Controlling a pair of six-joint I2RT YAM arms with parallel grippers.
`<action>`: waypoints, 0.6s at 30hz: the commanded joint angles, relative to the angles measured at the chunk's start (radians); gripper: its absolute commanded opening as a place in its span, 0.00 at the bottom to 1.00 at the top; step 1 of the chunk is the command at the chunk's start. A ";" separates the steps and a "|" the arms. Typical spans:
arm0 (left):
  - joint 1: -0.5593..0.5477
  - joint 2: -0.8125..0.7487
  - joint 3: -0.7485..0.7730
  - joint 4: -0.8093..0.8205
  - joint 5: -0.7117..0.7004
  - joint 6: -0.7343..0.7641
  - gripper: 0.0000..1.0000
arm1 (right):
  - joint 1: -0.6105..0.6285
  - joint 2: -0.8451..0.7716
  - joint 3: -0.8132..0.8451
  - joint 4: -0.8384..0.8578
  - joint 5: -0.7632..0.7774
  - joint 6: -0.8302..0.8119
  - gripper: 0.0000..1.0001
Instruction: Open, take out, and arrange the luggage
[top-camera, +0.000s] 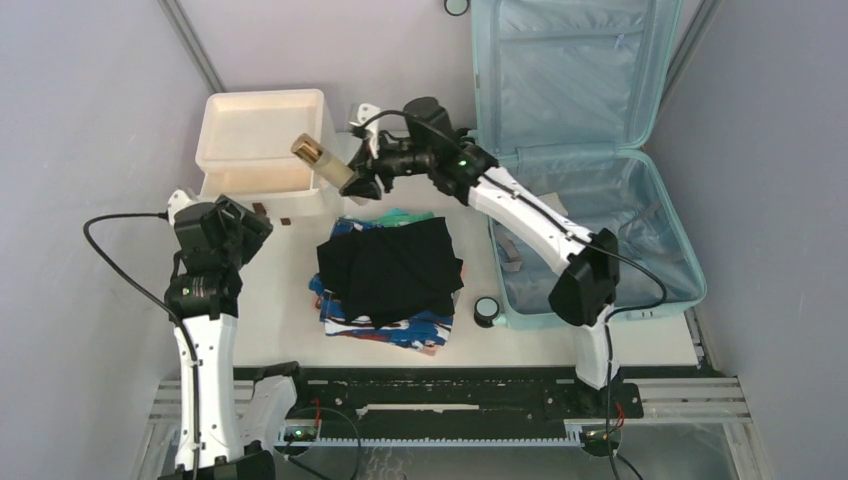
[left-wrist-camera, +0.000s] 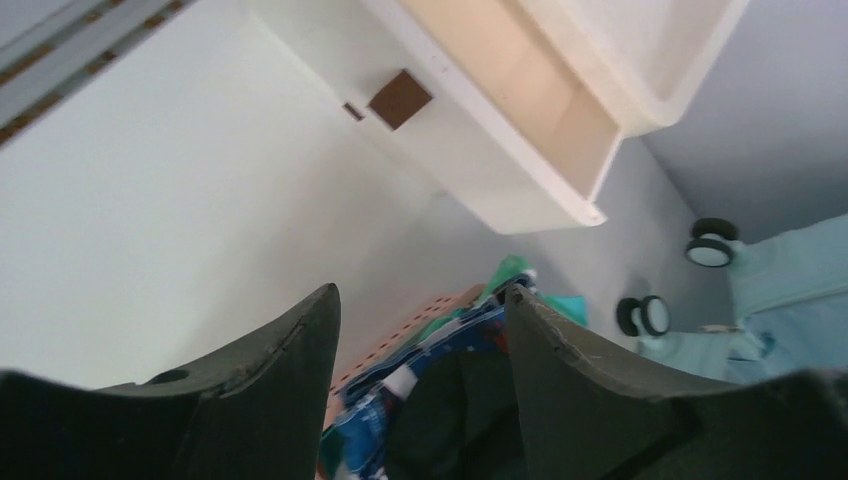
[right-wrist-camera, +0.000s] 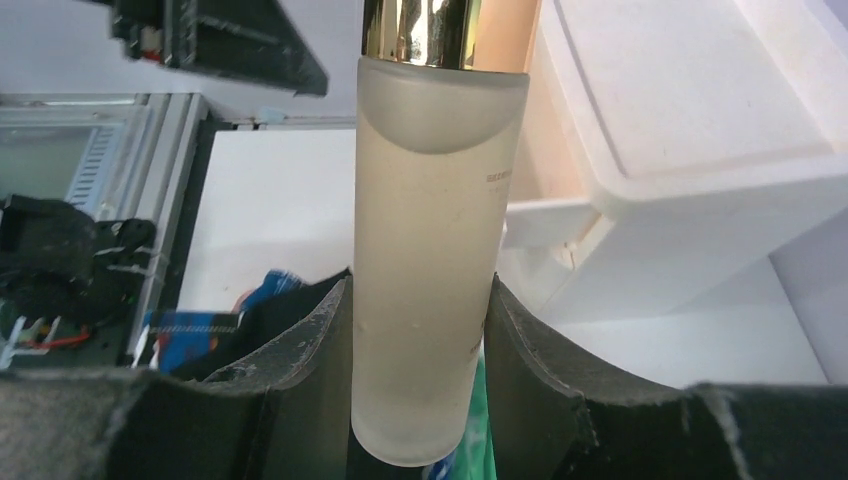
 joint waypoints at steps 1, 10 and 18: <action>0.006 -0.050 0.055 -0.131 -0.095 0.100 0.66 | 0.051 0.054 0.171 0.250 0.075 0.015 0.00; 0.005 -0.233 -0.099 -0.127 -0.084 0.079 0.67 | 0.121 0.285 0.374 0.454 0.170 0.053 0.00; 0.005 -0.309 -0.152 -0.138 -0.087 0.088 0.68 | 0.152 0.397 0.399 0.610 0.276 -0.017 0.00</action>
